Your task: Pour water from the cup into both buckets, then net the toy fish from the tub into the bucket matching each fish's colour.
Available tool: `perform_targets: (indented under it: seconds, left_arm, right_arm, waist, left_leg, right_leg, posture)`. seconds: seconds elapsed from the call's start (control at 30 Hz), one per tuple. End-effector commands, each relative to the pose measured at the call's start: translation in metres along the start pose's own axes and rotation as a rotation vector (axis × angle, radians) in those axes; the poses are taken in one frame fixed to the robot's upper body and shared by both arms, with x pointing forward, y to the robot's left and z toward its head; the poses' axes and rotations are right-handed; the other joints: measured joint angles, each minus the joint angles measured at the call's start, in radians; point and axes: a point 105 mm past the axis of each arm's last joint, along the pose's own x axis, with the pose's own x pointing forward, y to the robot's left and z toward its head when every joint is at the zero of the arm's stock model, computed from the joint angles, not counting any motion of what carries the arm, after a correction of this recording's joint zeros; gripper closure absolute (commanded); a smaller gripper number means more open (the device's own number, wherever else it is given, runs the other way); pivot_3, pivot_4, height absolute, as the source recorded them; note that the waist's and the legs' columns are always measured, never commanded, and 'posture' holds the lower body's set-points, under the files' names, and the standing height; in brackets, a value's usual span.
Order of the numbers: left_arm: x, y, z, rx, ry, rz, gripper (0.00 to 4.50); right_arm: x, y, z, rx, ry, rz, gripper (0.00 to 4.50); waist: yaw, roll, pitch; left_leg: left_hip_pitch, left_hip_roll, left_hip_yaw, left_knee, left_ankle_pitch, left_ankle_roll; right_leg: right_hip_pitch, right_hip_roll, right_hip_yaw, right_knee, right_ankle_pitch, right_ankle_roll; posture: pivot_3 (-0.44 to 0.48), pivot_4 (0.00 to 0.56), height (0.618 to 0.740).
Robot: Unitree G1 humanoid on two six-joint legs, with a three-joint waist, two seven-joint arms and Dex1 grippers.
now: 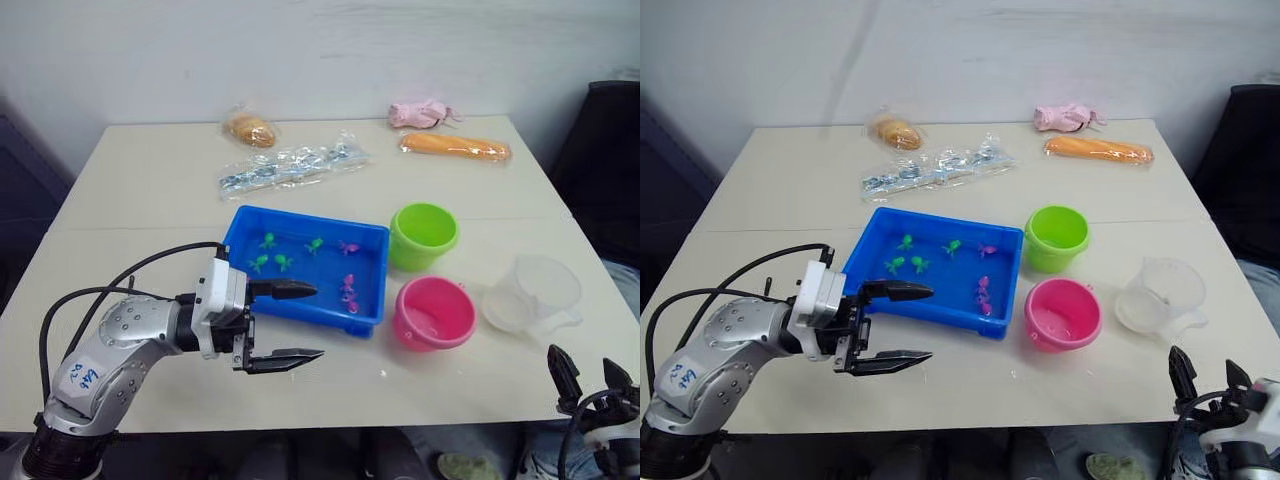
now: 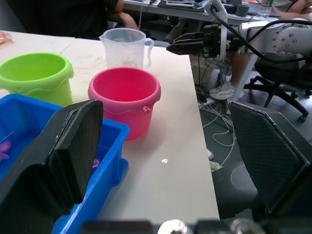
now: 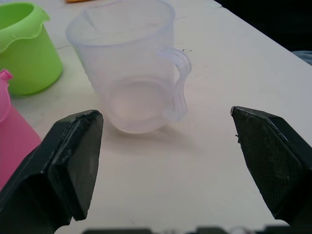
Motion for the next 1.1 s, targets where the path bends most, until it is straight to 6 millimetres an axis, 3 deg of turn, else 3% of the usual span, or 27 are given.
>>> perform_targets:
  seconds: [0.03,0.33,0.9,1.1]
  left_arm:
    - [0.0,-0.004,0.005,0.039,0.014,-0.038,0.07]
    - [-0.003,-0.004,0.006,0.062,0.027,-0.005,0.07]
    - [-0.001,0.005,0.009,0.106,0.028,0.03,0.07]
    - [0.002,0.006,0.01,0.115,0.018,0.034,0.07]
  right_arm:
    - [0.02,-0.02,0.005,0.039,-0.008,-0.087,0.0]
    - [0.051,-0.033,0.002,0.045,-0.002,-0.15,0.0]
    - [0.069,-0.04,0.0,0.008,-0.06,-0.231,0.0]
    - [0.085,-0.041,0.002,0.016,-0.102,-0.243,0.0]
  waist:
    - [-0.005,-0.001,0.001]
    - [0.007,0.001,0.0]
    - [0.008,0.001,0.0]
    - [0.006,0.001,0.0]
  left_leg:
    - [0.0,-0.001,0.0,0.001,0.0,0.001]
    - [0.0,-0.003,0.002,0.001,0.002,0.004]
    - [0.0,-0.003,0.002,0.001,0.002,0.004]
    - [0.0,-0.003,0.003,0.001,0.002,0.004]
  right_leg:
    - [0.0,0.0,0.0,0.001,0.0,0.0]
    - [0.0,0.001,0.002,0.003,0.001,0.001]
    - [0.0,0.002,0.001,0.003,0.001,0.002]
    - [0.0,0.003,0.001,0.003,0.001,0.002]
  posture:
    - [0.0,0.15,0.74]
    - [0.0,0.15,0.74]
    - [0.0,0.15,0.74]
    - [0.0,0.15,0.74]
